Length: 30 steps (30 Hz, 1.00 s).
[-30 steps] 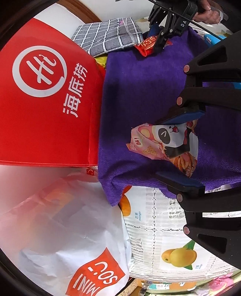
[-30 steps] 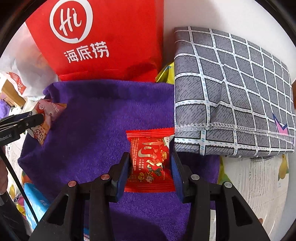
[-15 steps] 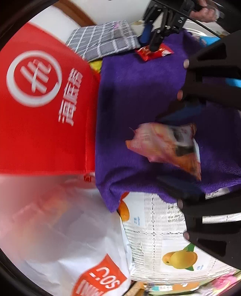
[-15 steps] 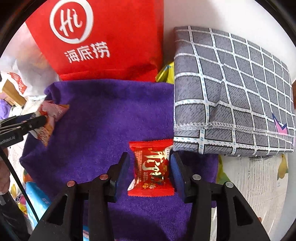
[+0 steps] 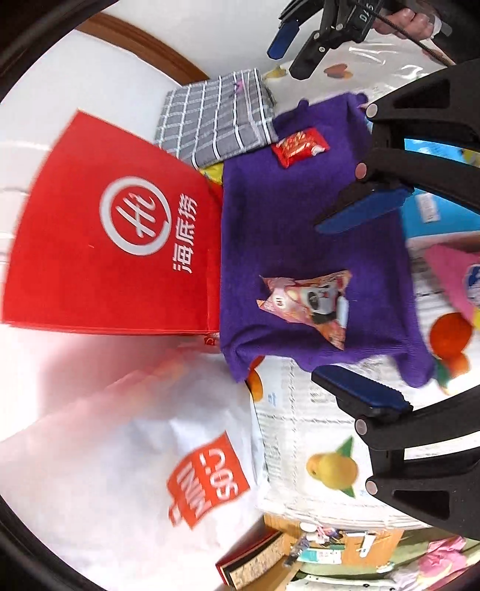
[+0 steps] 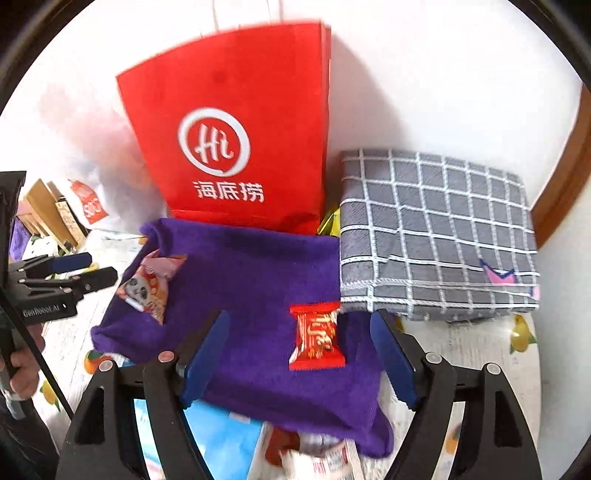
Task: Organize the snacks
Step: 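Open both tools to release the packets on the purple towel, then grasp the white sachet with the right tool while the left tool grasps the yellow chip bag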
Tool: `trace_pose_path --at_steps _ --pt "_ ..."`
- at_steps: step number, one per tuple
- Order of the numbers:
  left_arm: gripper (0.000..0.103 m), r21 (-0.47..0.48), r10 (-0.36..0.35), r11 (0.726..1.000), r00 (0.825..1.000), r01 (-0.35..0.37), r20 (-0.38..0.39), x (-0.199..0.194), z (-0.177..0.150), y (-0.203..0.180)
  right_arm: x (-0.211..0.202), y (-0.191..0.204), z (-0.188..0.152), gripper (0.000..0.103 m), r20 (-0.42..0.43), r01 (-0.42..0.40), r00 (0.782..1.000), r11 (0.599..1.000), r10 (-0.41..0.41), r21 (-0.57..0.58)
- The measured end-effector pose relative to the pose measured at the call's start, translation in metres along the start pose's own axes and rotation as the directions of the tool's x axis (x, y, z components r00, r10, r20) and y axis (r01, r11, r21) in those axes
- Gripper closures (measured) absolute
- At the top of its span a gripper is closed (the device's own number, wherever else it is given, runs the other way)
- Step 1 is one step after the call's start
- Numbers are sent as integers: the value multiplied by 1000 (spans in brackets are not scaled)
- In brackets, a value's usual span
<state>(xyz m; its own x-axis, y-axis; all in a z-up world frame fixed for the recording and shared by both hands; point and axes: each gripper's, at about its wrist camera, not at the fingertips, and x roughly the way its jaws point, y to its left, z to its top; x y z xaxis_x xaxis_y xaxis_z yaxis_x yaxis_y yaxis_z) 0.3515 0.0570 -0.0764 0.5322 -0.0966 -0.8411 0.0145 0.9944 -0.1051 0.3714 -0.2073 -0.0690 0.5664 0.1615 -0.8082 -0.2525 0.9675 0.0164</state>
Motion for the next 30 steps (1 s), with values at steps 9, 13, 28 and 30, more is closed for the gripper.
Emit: trace_pose_path --at_steps 9,13,28,30 --pt "31 -9 -85 996 996 85 35 -59 -39 -7 -45 -15 -57 24 55 -64 997 992 58 107" --pt "32 -24 -101 994 994 102 42 -74 -59 -6 -54 -17 -87 24 26 -71 997 990 68 124" --pt "31 -139 -18 990 1000 18 1 -67 -123 16 -3 -31 -145 31 -67 -104 991 988 112 115" --pt "31 -148 -7 989 1000 6 -8 -62 -128 18 11 -31 -144 31 -93 -107 989 989 117 99"
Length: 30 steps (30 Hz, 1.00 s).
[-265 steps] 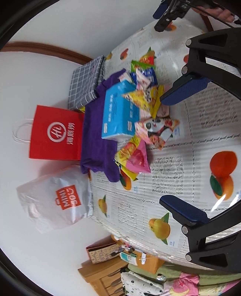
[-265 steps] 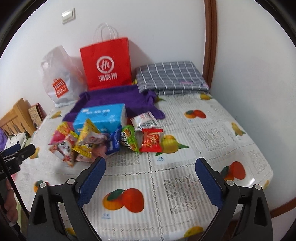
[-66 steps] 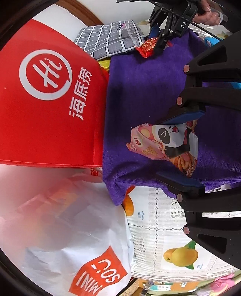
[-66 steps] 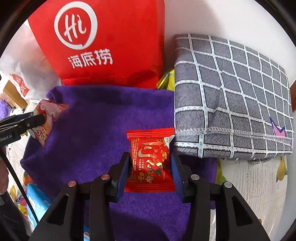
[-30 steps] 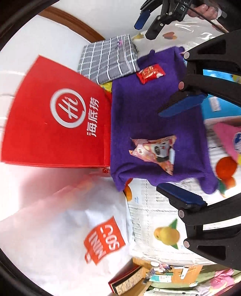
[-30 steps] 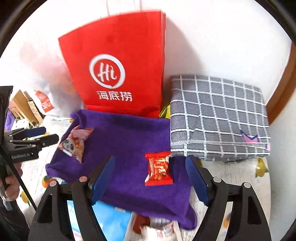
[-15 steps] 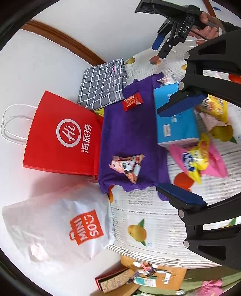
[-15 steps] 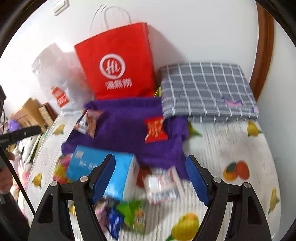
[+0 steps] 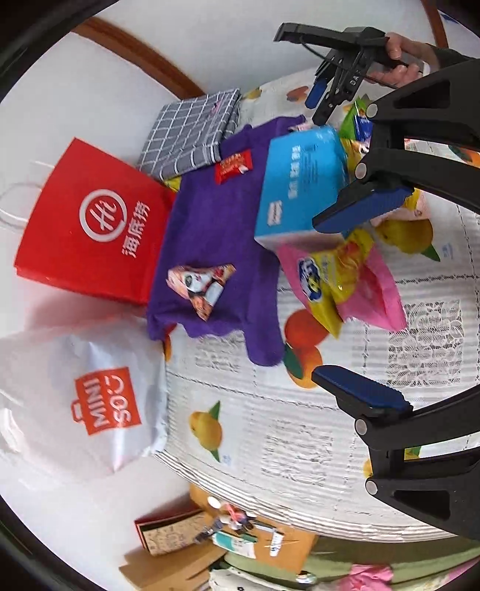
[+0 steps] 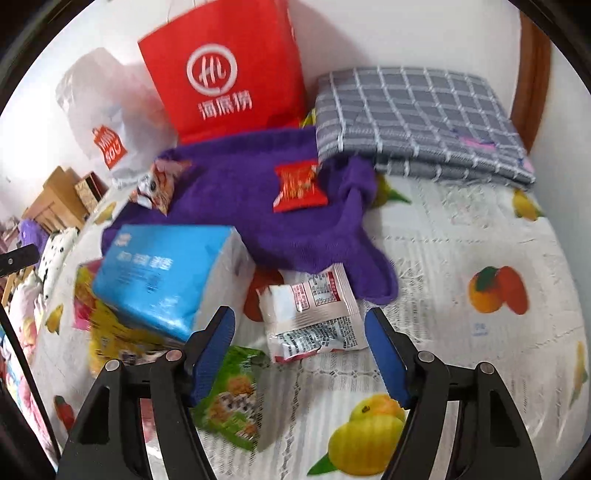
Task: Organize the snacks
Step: 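Grasp the white sachet with the right tool while the left tool grasps the yellow chip bag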
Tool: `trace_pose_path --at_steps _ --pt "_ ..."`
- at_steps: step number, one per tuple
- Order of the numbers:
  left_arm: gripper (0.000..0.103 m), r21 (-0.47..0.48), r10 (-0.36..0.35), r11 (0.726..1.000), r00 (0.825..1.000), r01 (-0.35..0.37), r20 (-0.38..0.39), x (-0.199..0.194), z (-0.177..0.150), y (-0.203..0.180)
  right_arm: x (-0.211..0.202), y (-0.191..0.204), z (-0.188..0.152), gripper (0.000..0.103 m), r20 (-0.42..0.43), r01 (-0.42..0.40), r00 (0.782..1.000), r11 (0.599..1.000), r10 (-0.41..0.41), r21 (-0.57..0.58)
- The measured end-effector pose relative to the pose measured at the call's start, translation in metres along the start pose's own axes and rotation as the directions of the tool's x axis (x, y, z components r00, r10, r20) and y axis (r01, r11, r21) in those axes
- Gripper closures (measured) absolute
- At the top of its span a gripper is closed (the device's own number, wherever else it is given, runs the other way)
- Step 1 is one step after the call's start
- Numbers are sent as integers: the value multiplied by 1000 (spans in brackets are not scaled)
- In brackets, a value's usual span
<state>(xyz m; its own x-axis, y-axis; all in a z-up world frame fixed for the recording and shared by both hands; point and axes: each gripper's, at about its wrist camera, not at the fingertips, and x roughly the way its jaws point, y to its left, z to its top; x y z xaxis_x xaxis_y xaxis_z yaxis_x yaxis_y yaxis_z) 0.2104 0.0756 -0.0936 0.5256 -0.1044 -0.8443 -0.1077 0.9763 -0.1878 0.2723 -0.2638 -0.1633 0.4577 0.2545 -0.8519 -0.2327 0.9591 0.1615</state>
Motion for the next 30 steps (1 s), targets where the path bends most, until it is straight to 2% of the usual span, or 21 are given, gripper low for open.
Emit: trace_pose_path --at_steps 7,10,12,13,17,22,25,30 --pt "31 -7 44 999 999 -44 5 2 -5 5 44 5 10 30 -100 23 994 994 -34 -106" --pt "31 -2 56 998 998 -56 8 4 -4 4 50 13 7 29 -92 59 993 984 -75 -165" --pt "31 6 58 998 998 -59 11 6 -4 4 47 15 5 38 -77 58 994 981 -73 -184" --pt "31 8 59 998 998 -59 13 7 -5 3 44 14 3 49 -65 54 996 980 -68 -190" --pt "31 3 44 999 999 -44 11 11 -7 6 23 -3 2 69 -37 -20 999 994 16 -111" --pt "31 -13 -19 1000 1000 19 -2 21 -14 9 3 -20 -11 71 8 40 999 998 -40 -47" --pt "31 7 -56 998 998 56 -16 30 -17 2 -10 -28 -25 71 21 41 999 999 -41 1" --pt "31 6 -68 998 996 68 -62 54 -17 -5 -28 -36 -44 71 37 40 998 997 -43 70"
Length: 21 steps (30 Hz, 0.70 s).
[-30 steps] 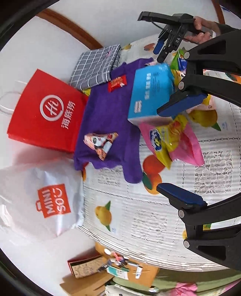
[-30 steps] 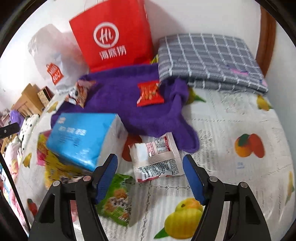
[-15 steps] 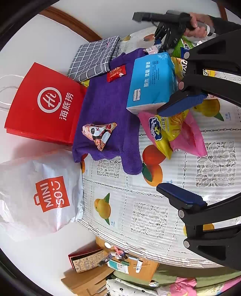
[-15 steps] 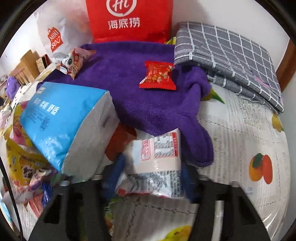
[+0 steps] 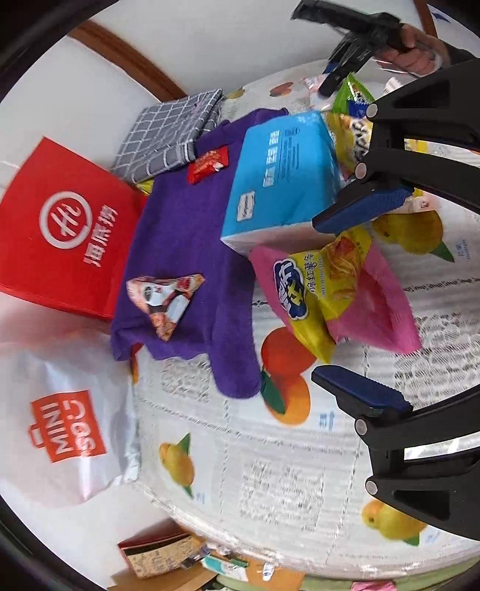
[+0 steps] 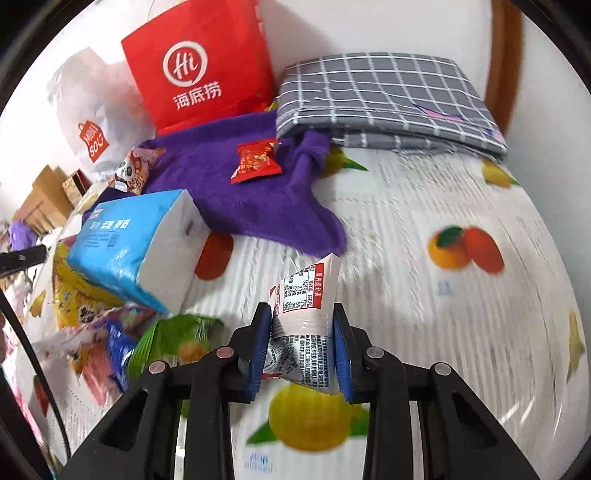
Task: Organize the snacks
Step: 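Grasp the white sachet with the right tool while the left tool grasps the yellow chip bag, then carry the white sachet and yellow chip bag toward the purple towel with both tools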
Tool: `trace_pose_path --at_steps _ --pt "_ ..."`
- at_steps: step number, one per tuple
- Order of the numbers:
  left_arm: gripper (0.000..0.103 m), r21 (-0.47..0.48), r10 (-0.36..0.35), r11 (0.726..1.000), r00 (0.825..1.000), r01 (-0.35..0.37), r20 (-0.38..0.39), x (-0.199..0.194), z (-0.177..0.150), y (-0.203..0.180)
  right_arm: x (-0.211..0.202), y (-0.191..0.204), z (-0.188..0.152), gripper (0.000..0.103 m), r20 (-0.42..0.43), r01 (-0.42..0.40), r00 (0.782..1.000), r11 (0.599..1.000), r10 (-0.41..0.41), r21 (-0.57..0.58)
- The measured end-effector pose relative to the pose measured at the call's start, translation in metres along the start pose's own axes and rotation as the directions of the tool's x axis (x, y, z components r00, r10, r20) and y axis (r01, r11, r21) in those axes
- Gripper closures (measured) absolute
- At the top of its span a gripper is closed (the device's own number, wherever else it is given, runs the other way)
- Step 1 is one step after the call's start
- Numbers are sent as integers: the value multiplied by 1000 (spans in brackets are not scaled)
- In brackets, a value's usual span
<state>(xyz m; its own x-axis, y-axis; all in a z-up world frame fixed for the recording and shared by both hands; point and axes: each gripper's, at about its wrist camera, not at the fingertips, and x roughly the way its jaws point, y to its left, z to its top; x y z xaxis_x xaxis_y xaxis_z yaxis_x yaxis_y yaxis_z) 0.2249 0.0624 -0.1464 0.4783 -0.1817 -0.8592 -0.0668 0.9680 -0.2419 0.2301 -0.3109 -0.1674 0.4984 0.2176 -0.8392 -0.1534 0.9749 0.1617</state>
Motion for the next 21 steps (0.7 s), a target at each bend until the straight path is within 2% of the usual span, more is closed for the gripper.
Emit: trace_pose_path --at_steps 4,7,10,21 --pt "31 -53 -16 998 999 14 -34 21 2 7 -11 -3 -11 72 6 19 1000 999 -19 35" --pt "36 -97 -57 994 997 52 -53 32 0 17 -18 -5 -19 72 9 21 1000 997 -22 71" --pt "41 -104 -89 991 995 85 -35 27 -4 23 -22 -4 -24 73 9 17 1000 996 -17 90" --pt "41 -112 -90 990 996 89 -6 -14 -24 44 -47 9 -33 76 49 10 999 988 -18 154"
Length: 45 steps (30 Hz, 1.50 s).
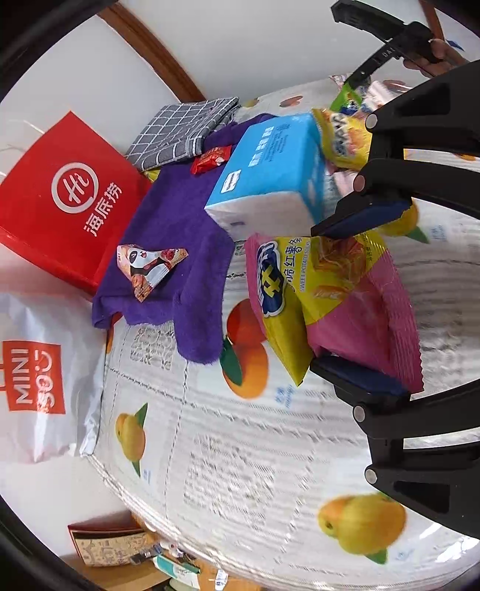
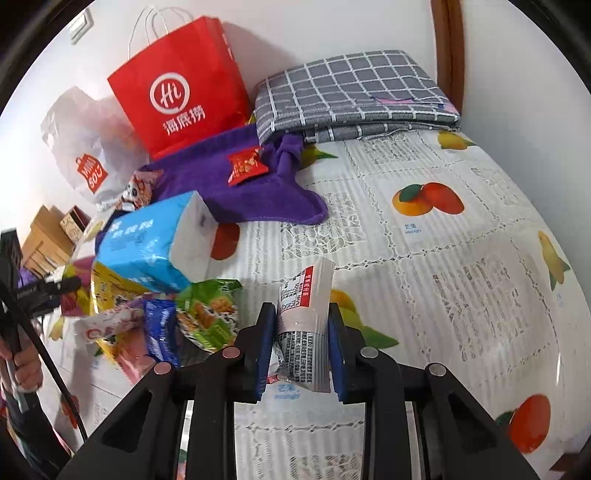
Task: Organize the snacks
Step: 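Carry the white sachet and yellow chip bag toward the purple towel with both tools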
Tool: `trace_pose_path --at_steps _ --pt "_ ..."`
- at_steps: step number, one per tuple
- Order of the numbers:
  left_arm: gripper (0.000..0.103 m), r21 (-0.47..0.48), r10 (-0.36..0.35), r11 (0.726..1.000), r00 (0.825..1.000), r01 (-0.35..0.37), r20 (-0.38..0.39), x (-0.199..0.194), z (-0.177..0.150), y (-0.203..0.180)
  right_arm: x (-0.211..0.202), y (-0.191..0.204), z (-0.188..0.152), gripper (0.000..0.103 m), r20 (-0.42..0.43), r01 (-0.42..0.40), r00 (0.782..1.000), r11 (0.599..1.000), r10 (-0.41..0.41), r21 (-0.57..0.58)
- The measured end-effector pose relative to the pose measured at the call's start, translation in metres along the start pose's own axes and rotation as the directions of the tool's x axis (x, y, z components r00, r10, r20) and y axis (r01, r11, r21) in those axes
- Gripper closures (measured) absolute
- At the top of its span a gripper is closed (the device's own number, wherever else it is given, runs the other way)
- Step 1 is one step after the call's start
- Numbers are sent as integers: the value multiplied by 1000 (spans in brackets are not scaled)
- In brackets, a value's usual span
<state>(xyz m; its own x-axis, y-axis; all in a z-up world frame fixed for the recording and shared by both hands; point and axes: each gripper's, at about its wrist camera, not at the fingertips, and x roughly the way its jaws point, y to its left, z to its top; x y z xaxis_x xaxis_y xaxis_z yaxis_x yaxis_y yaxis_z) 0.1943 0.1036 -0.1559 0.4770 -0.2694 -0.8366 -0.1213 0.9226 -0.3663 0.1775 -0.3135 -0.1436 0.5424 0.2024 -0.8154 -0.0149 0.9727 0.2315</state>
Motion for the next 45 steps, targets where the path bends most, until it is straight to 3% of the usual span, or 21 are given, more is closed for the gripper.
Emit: trace_pose_path --at_steps 27,45 --pt "41 67 -34 998 984 22 175 -113 -19 -22 -93 71 5 77 133 -46 989 994 59 -98" --pt "41 132 -23 991 973 -8 231 -143 -7 -49 -97 95 19 77 139 -77 985 986 98 -148"
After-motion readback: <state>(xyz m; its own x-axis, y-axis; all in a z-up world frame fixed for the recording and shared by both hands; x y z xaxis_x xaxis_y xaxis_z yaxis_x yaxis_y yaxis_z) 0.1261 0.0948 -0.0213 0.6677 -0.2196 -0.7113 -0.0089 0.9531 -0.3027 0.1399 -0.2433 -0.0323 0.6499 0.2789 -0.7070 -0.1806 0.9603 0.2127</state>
